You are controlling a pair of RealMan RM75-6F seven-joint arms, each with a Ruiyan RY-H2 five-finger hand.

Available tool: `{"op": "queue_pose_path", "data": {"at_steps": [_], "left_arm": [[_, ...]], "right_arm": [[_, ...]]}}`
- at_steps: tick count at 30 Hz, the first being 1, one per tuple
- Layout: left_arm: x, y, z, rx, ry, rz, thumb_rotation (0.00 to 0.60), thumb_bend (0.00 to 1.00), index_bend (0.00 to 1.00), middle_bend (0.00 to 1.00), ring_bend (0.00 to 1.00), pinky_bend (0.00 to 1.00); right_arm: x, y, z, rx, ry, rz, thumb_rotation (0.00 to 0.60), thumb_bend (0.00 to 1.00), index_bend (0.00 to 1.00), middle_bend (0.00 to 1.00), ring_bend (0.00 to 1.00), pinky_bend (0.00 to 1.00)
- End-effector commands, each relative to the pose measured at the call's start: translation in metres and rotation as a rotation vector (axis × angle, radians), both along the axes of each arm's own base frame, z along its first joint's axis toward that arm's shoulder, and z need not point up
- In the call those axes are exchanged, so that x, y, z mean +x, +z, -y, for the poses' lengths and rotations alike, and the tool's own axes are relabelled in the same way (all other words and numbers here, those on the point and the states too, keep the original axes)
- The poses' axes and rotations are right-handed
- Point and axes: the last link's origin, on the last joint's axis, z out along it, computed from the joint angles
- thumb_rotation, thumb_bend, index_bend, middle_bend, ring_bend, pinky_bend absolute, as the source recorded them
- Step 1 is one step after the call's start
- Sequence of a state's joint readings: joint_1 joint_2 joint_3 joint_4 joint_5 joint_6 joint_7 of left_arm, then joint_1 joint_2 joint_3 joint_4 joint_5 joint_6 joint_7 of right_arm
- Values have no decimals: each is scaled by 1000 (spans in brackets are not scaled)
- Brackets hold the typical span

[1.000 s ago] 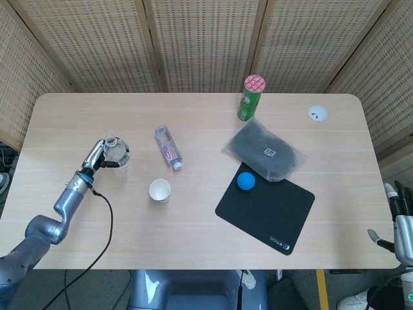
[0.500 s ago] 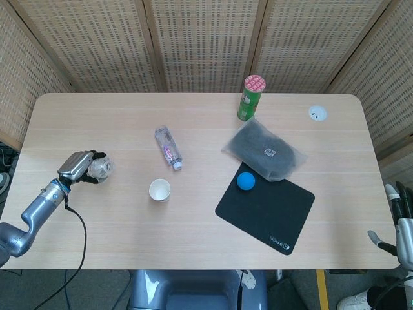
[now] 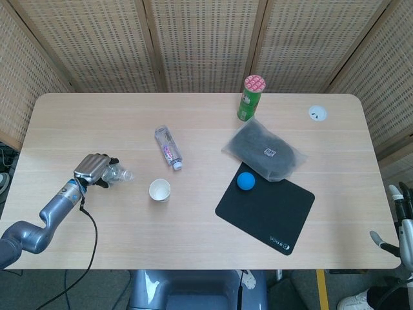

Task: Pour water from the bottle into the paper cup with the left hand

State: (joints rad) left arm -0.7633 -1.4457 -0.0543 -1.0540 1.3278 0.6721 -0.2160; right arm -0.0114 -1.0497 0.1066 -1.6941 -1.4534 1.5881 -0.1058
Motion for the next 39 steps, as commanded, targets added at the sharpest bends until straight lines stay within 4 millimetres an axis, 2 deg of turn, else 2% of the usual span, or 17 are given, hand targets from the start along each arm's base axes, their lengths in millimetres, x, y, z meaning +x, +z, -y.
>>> {"op": "queue_pose_path", "data": {"at_steps": [1, 11, 19, 39], "left_arm": [[19, -17, -4, -31, 0, -30, 600, 485, 622, 504, 322, 356], [41, -32, -1, -40, -42, -122, 600, 485, 622, 504, 322, 356], [46, -36, 1, -31, -50, -206, 600, 487, 622, 504, 322, 356], [60, -28, 0, 51, -171, -456, 600, 488, 623, 504, 322, 356]], "right_arm": [[0, 0, 0, 5, -1, 2, 600, 0, 0, 0, 0, 0], [-1, 1, 0, 2, 0, 7, 600, 0, 0, 0, 0, 0], [0, 1, 0, 2, 3, 9, 600, 0, 0, 0, 0, 0], [0, 2, -1, 2, 6, 13, 600, 0, 0, 0, 0, 0]]}}
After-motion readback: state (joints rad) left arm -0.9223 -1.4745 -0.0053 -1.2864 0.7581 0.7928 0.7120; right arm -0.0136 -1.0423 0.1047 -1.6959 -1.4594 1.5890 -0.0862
